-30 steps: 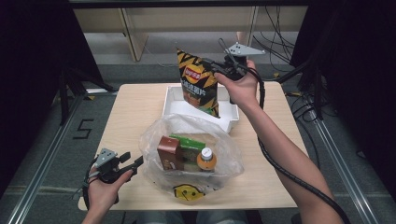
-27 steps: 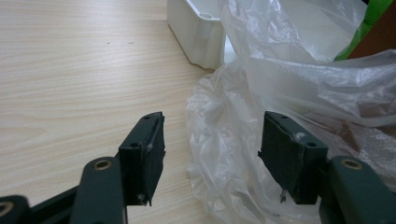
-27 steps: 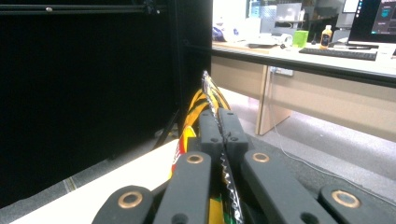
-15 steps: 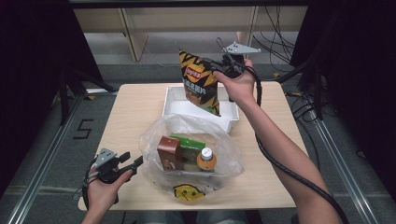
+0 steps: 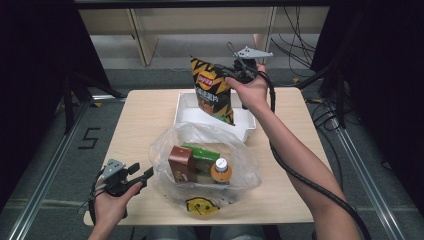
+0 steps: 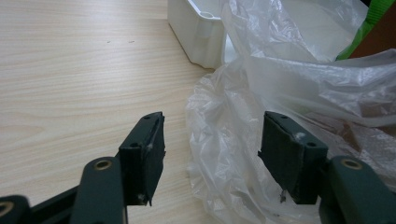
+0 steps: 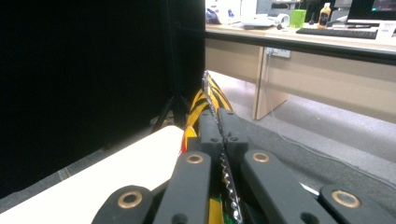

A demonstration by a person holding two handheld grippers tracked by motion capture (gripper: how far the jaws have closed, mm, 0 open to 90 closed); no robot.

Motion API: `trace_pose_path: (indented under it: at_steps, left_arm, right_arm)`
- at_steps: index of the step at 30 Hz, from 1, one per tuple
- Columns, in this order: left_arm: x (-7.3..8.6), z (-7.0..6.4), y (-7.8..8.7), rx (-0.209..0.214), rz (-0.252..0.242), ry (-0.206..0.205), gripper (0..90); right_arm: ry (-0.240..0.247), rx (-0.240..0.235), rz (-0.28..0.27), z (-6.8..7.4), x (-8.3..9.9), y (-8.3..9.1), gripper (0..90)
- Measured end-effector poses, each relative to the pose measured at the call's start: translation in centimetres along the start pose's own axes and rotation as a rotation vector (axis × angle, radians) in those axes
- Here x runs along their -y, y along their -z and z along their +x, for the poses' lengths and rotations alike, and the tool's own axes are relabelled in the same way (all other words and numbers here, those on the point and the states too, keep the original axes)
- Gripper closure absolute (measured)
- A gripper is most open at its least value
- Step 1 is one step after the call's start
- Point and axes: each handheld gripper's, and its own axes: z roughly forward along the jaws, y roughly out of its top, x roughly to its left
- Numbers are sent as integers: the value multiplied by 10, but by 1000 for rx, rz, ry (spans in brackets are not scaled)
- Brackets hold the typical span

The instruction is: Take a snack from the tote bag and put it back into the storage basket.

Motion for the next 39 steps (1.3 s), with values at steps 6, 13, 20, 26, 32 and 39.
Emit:
trace_pose_path:
  at_steps: [6,13,20,26,32,39]
  left_arm:
    - [0,0,0,0,-3,1,393]
    - [0,0,0,-1,-1,0,394]
    - [0,0,0,-2,-2,3,394]
    - [0,0,1,-3,-3,2,394]
    - [1,1,0,-2,1,1,394]
    - [1,1,1,-10,5,1,394]
  right_arm:
    - [-10,4,19,-3,3,-5,900]
    - [-26,18,27,-7,5,-7,900]
    - [-40,27,42,-12,8,-11,900]
    - [-41,39,39,-16,12,-17,900]
    - [-56,49,59,-22,17,-23,900]
    - [-74,72,83,-30,23,-29,900]
